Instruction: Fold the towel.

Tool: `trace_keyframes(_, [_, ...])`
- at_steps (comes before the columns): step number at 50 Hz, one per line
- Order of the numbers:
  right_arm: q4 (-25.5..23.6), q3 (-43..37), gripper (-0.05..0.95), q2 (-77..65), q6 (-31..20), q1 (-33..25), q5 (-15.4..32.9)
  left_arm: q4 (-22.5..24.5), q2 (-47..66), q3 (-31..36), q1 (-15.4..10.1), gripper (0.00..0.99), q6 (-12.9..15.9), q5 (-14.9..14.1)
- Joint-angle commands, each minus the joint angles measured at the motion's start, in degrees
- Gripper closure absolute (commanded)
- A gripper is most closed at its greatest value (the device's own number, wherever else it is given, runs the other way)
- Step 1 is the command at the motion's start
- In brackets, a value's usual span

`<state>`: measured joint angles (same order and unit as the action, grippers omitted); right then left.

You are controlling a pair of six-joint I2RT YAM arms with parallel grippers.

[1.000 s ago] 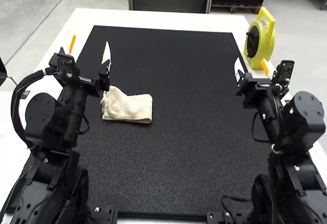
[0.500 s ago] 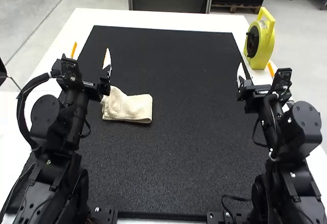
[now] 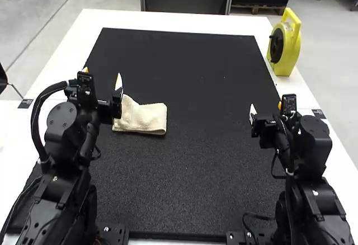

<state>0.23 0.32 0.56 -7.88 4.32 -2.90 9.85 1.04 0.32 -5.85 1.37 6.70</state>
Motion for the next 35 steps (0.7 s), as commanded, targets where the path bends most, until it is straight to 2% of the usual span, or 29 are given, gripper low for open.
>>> trace_keyframes(1, [-0.2,-0.2,-0.02,-0.5,0.1,-0.4,-1.4,-3.7,-1.1,-0.2,0.4,0.034,-3.1,0.9])
trace_keyframes(8, [-0.4,-0.2,-0.02,-0.5,-0.2,-0.4,-1.4,-8.2,-1.1,-0.2,0.2,0.034,-3.0,0.7])
trace_keyframes(35, [-0.4,-0.3,-0.02,-0.6,-0.2,-0.4,-1.4,-8.5,-1.1,-0.2,0.5,0.034,-3.1,0.7])
